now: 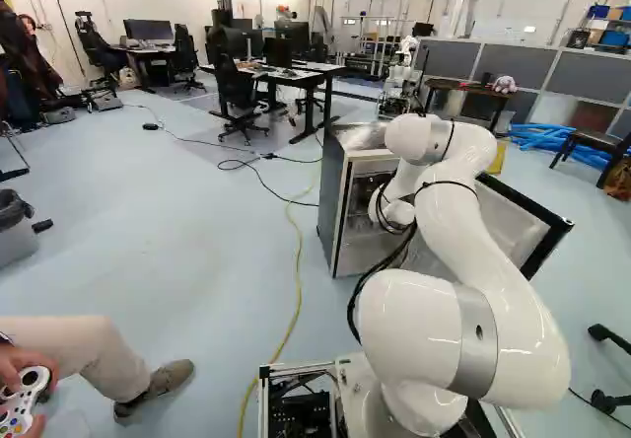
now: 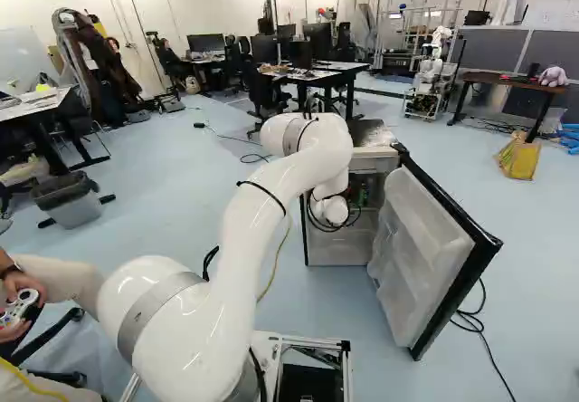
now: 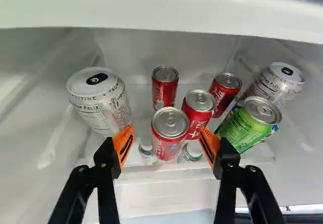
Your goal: Grab a drink from the fridge
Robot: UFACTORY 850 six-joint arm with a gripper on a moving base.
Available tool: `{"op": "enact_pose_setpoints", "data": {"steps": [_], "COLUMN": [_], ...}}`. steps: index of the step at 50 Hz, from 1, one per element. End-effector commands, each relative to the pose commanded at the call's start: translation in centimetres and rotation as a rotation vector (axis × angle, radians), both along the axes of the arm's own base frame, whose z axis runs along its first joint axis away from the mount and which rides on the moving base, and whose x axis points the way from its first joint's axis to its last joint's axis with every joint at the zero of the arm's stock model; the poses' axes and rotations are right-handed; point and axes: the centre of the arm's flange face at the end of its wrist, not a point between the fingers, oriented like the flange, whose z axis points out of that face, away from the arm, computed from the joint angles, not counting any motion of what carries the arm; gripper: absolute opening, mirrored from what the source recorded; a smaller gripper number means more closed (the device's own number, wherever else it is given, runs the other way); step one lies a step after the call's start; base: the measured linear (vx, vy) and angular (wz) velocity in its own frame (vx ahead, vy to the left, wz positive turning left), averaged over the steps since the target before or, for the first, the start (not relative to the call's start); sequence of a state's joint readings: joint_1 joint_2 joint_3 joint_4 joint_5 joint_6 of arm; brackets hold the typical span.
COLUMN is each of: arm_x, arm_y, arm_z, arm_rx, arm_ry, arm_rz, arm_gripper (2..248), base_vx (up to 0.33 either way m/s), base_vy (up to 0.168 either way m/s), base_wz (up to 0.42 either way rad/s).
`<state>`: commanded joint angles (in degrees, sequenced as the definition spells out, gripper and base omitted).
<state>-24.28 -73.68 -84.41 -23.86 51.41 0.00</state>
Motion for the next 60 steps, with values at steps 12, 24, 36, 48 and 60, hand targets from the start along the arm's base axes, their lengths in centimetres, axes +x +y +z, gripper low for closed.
{"op": "enact_pose_setpoints", "data": {"steps": [12,24,36,48,60], "arm_x": [0.2,0.7,1.4,1.6,1.6], "arm_y": [0.0,0.1,0.2,0.2,0.2], "arm_z": [-0.2,-0.3,-0.5,-0.6,-0.6], "arm_rx": [-0.002,-0.005,-0.009,-0.010,-0.011], "arm_ry": [0.007,0.003,-0.005,-0.009,-0.009], "arm_rz": [0.001,0.005,0.010,0.012,0.012], "arm_gripper": [184,184,184,184,133], "base_vx": [0.000,0.000,0.000,0.000,0.000], "base_vy": [0.000,0.000,0.000,0.000,0.000], "base_wz": [0.000,0.000,0.000,0.000,0.000]}}
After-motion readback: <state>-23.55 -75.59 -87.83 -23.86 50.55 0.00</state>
